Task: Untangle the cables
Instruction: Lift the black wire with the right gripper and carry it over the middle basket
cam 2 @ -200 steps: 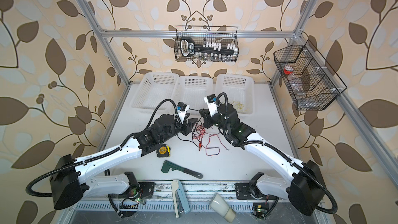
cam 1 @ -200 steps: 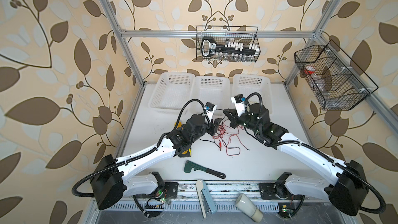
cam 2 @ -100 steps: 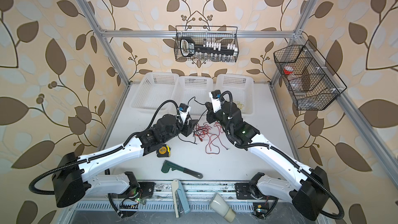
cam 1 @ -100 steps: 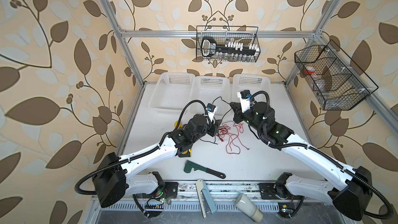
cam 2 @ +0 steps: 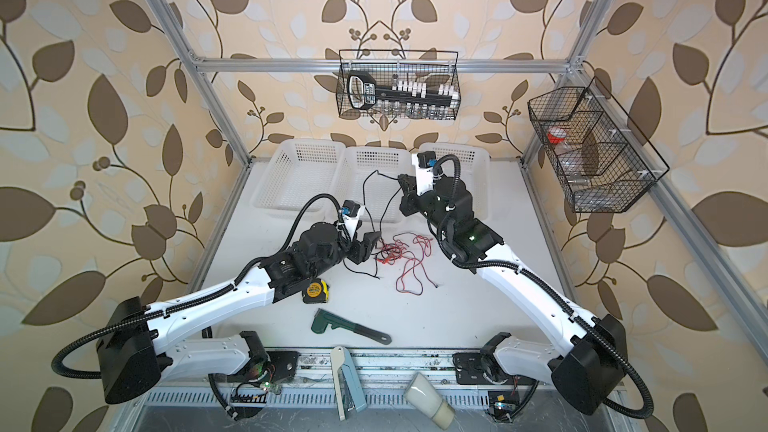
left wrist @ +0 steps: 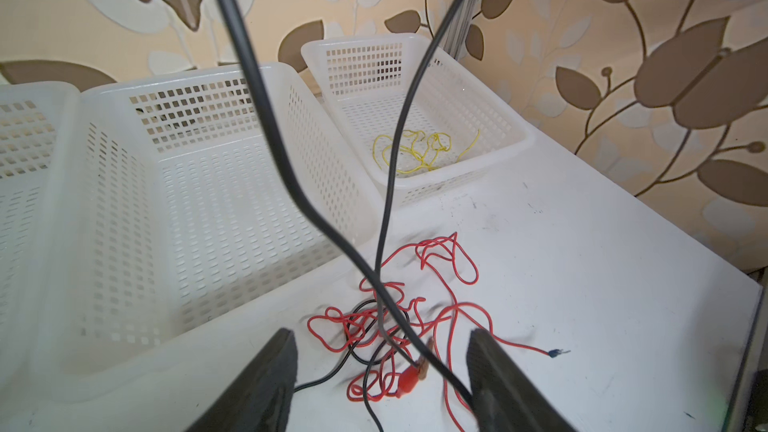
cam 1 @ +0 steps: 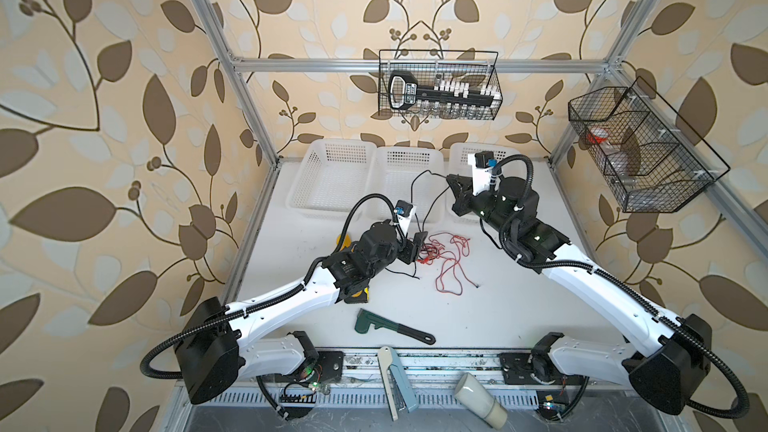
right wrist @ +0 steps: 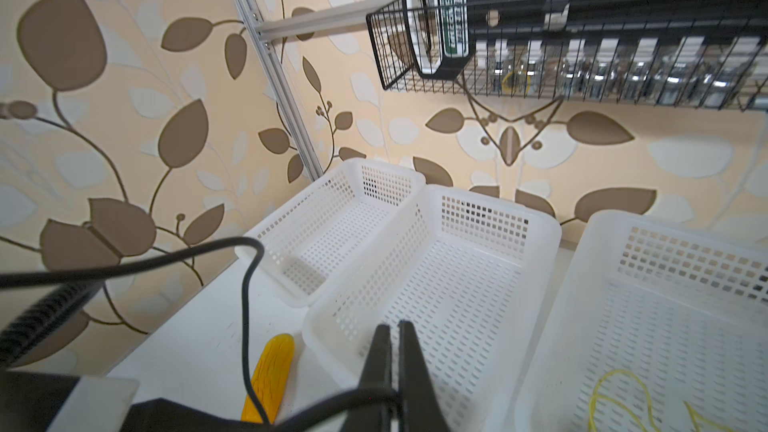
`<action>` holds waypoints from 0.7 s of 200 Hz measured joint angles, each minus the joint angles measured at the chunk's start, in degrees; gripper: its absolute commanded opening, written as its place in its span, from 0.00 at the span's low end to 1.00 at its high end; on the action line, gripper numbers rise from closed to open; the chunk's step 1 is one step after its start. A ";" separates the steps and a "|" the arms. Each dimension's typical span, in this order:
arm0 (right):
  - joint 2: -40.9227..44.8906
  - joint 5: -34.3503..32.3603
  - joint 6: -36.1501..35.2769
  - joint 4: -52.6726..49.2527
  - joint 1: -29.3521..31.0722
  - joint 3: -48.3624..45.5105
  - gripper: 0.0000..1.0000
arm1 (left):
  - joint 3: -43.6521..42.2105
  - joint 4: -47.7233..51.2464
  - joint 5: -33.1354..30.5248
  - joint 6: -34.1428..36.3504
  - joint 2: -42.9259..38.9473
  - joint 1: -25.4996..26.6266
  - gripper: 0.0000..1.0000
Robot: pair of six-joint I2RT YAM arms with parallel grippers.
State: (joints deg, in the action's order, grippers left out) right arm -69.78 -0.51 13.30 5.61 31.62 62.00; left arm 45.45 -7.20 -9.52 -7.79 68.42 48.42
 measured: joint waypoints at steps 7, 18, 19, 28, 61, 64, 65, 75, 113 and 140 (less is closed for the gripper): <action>0.02 0.63 0.20 0.20 -0.26 0.39 0.00 | -0.09 0.00 0.00 0.00 0.00 0.00 0.69; 0.07 1.51 0.44 0.44 -0.57 0.81 0.00 | -0.15 -0.02 0.00 0.00 -0.02 0.00 0.69; 0.07 1.64 0.48 0.46 -0.59 0.81 0.00 | -0.15 -0.02 0.00 0.00 -0.02 0.00 0.69; 0.07 2.19 0.63 0.72 -0.70 1.01 0.00 | -0.22 -0.02 0.00 0.00 -0.02 0.00 0.69; 0.04 4.00 0.83 1.14 -0.90 1.03 0.00 | -0.24 -0.02 0.00 0.00 -0.02 0.00 0.69; 0.04 4.09 0.85 1.16 -0.90 1.03 0.00 | -0.24 -0.02 0.00 0.00 -0.02 0.00 0.69; 0.04 4.11 0.85 1.16 -0.90 1.03 0.00 | -0.24 -0.02 0.00 0.00 -0.02 0.00 0.69; 0.00 4.35 1.03 1.46 -0.90 0.98 0.00 | -0.24 -0.02 0.00 -0.02 -0.02 0.00 0.69; -2.03 4.33 1.25 3.21 -1.01 0.94 0.00 | -0.68 0.00 -0.13 -0.02 -0.35 0.00 0.69; -5.49 3.65 1.51 3.85 -1.90 1.03 0.00 | -1.51 0.09 -0.98 -0.07 -1.66 0.00 0.69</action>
State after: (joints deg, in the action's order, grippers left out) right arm -75.26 3.14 14.81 9.45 29.71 63.02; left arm 43.94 -7.11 -10.50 -7.86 66.76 48.42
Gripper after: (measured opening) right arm 0.048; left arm 0.689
